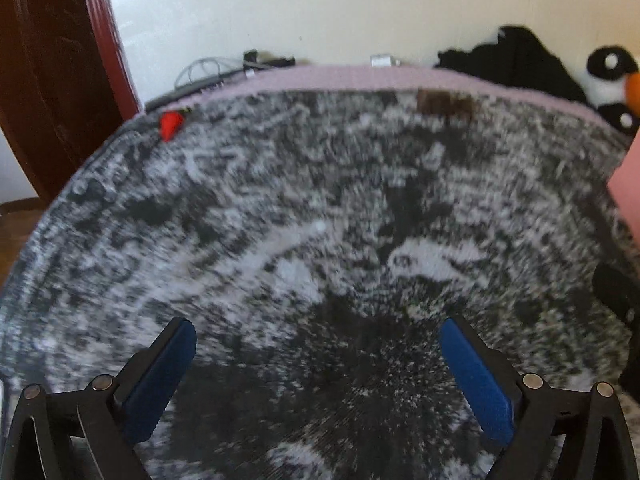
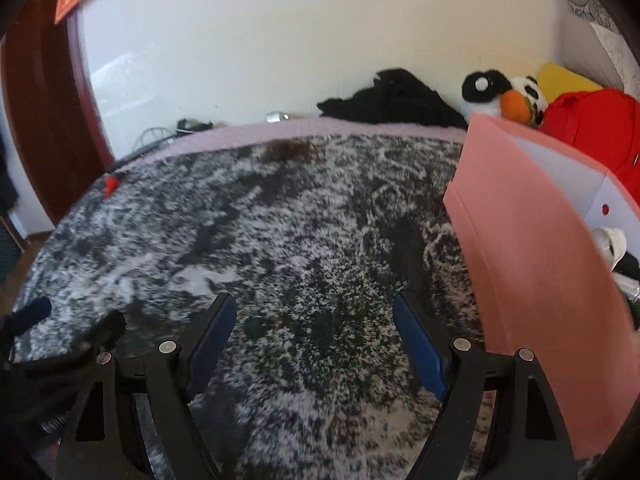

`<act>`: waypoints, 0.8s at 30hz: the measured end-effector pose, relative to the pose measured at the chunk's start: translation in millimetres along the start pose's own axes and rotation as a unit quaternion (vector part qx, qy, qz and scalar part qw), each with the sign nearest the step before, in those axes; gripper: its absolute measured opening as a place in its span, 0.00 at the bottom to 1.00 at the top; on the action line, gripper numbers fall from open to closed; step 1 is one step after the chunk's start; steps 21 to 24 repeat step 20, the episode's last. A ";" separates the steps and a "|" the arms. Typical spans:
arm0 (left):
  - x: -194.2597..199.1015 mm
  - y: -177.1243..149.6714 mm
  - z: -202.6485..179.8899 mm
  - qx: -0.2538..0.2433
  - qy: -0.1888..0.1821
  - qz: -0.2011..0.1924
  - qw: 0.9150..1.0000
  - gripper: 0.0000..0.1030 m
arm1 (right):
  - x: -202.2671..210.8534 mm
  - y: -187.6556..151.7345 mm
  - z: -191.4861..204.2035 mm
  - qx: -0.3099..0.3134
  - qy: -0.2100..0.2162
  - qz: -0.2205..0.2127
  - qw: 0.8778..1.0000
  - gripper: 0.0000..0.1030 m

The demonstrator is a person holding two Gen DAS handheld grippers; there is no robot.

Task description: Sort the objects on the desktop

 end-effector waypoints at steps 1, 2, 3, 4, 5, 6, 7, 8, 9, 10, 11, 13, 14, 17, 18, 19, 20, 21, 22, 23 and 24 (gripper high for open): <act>-6.0 -2.0 -4.1 -0.004 0.002 0.002 1.000 0.99 | -6.5 -1.4 -2.9 -0.004 -0.004 0.001 1.000 0.81; -11.3 -3.5 -8.1 -0.011 0.008 0.001 1.000 0.99 | -12.1 -2.4 -4.8 -0.005 -0.008 0.005 1.000 0.81; -16.3 -5.2 -11.9 -0.017 0.014 0.001 1.000 0.99 | -17.3 -4.3 -6.7 -0.006 -0.013 0.010 1.000 0.81; -20.3 -7.7 -15.0 -0.023 0.020 0.002 1.000 0.99 | -22.8 -6.6 -8.2 -0.004 -0.018 0.014 1.000 0.81; -24.5 -10.0 -17.1 -0.025 0.023 0.004 0.999 0.99 | -28.3 -9.1 -9.5 -0.002 -0.023 0.017 1.000 0.82; -29.3 -11.8 -15.8 -0.019 0.015 0.011 1.000 0.99 | -33.3 -12.8 -9.1 0.006 -0.030 0.022 0.999 0.82; -34.0 -13.7 -14.5 -0.013 0.007 0.019 1.000 1.00 | -38.2 -16.5 -8.7 0.013 -0.035 0.027 0.999 0.82; -38.7 -15.5 -13.3 -0.008 -0.001 0.026 1.000 1.00 | -41.8 -19.5 -8.3 0.014 -0.036 0.031 0.999 0.82; -42.7 -16.8 -11.9 -0.001 -0.009 0.033 0.999 1.00 | -44.8 -21.5 -9.5 0.011 -0.034 0.036 0.999 0.82; -44.3 -16.6 -10.1 0.006 -0.015 0.037 0.999 1.00 | -47.9 -23.5 -10.7 0.009 -0.033 0.041 0.999 0.82; -45.9 -16.4 -8.3 0.013 -0.022 0.042 0.999 1.00 | -51.0 -25.4 -11.9 0.006 -0.031 0.045 0.998 0.82; -47.1 -16.8 -10.0 0.014 -0.021 0.044 0.999 1.00 | -53.6 -27.7 -13.9 0.002 -0.029 0.049 0.998 0.82; -46.4 -17.3 -12.8 0.010 -0.013 0.043 0.999 1.00 | -53.6 -28.3 -14.7 0.001 -0.029 0.048 0.998 0.84; -45.7 -18.4 -15.1 0.010 -0.005 0.041 0.999 1.00 | -55.3 -31.8 -16.3 -0.005 -0.032 0.053 0.998 0.87; -46.9 -18.9 -13.2 0.015 -0.011 0.043 0.999 1.00 | -55.4 -32.4 -17.5 -0.009 -0.032 0.055 0.998 0.88; -48.1 -19.4 -11.6 0.019 -0.016 0.044 0.999 1.00 | -55.3 -33.1 -18.6 -0.013 -0.035 0.057 0.998 0.92; -49.0 -19.6 -11.1 0.020 -0.016 0.045 0.999 1.00 | -55.5 -34.2 -19.7 -0.017 -0.041 0.059 0.997 0.95; -49.0 -19.6 -11.1 0.020 -0.016 0.045 0.999 1.00 | -55.5 -34.2 -19.7 -0.017 -0.041 0.059 0.997 0.95; -49.0 -19.6 -11.1 0.020 -0.016 0.045 0.999 1.00 | -55.5 -34.2 -19.7 -0.017 -0.041 0.059 0.997 0.95; -49.0 -19.6 -11.1 0.020 -0.016 0.045 0.999 1.00 | -55.5 -34.2 -19.7 -0.017 -0.041 0.059 0.997 0.95; -49.0 -19.6 -11.1 0.020 -0.016 0.045 0.999 1.00 | -55.5 -34.2 -19.7 -0.017 -0.041 0.059 0.997 0.95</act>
Point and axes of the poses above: each gripper's, at about its wrist camera, not at the fingertips, and x roughly against the way its jaws point, z to its left, y to its top, the point moved 1 cm from there along -x, roughly the way its jaws point, and after that the axes turned 15 degrees about y, right-handed, at the moved point
